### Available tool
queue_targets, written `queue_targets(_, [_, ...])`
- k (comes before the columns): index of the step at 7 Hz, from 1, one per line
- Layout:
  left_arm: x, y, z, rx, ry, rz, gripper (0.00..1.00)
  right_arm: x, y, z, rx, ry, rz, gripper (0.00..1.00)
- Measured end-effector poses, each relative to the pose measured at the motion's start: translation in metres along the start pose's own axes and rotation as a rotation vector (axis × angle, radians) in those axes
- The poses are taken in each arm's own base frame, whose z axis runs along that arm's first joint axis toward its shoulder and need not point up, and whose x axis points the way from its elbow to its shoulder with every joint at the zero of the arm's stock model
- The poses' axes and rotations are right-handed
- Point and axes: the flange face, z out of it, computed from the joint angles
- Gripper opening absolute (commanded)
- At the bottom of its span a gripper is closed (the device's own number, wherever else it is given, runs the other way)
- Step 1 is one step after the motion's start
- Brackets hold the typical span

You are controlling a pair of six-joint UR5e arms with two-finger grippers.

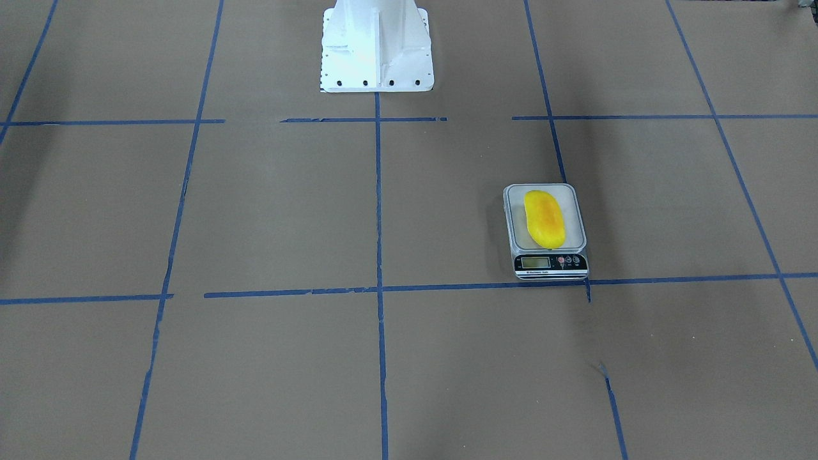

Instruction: Weigh mango

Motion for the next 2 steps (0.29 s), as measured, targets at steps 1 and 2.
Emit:
queue_targets(1, [0.0001,0.0000,0.0002,0.000,0.003,0.000,1.00,0.0000,0.0000,0.0000,0.000,0.000,0.000,1.00])
queue_targets(2, [0.0000,0.0000,0.0004,0.000,0.004,-0.001,1.00,0.0000,0.0000,0.0000,0.000,0.000,0.000,1.00])
